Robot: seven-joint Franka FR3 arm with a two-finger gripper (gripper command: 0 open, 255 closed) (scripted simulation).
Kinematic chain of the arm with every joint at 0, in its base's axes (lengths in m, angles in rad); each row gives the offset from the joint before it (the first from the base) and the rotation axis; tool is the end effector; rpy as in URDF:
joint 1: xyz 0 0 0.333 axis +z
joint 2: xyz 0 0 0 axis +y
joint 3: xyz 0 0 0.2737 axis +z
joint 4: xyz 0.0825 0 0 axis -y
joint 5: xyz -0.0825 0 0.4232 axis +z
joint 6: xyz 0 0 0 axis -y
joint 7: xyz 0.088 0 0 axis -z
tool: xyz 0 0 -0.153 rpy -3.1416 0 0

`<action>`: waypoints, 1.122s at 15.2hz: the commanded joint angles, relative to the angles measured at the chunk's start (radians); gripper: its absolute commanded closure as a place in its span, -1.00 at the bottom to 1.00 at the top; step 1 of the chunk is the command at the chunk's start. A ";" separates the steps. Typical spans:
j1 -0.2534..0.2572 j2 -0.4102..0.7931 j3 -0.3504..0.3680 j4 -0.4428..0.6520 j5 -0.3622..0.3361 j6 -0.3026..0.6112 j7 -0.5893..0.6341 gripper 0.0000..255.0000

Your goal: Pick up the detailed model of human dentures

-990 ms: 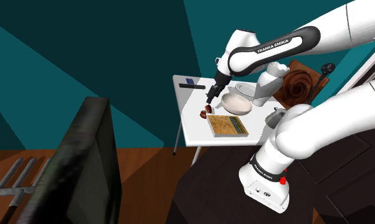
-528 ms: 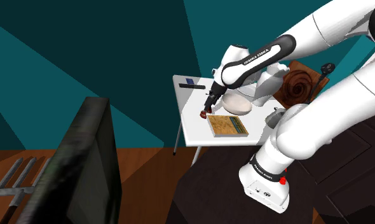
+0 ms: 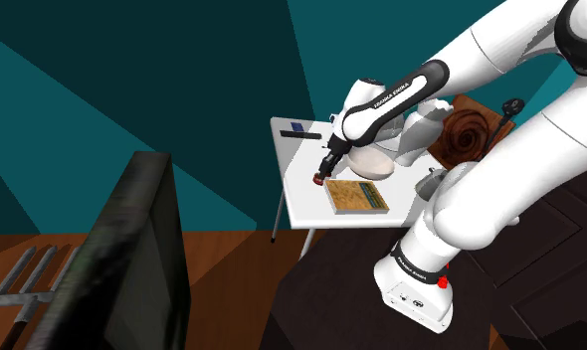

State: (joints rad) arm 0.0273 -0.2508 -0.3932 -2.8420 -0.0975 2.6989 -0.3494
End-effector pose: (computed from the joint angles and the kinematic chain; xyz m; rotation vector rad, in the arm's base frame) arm 0.3856 -0.1229 0.1518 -3.1208 -0.1195 -0.1633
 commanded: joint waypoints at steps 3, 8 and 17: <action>0.001 0.002 0.001 -0.001 0.000 0.001 0.001 1.00; -0.005 -0.015 0.004 0.001 -0.008 -0.018 0.006 1.00; -0.038 -0.156 0.040 0.037 -0.047 -0.192 0.043 1.00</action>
State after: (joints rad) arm -0.0075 -0.3915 -0.3570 -2.8101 -0.1420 2.5276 -0.3097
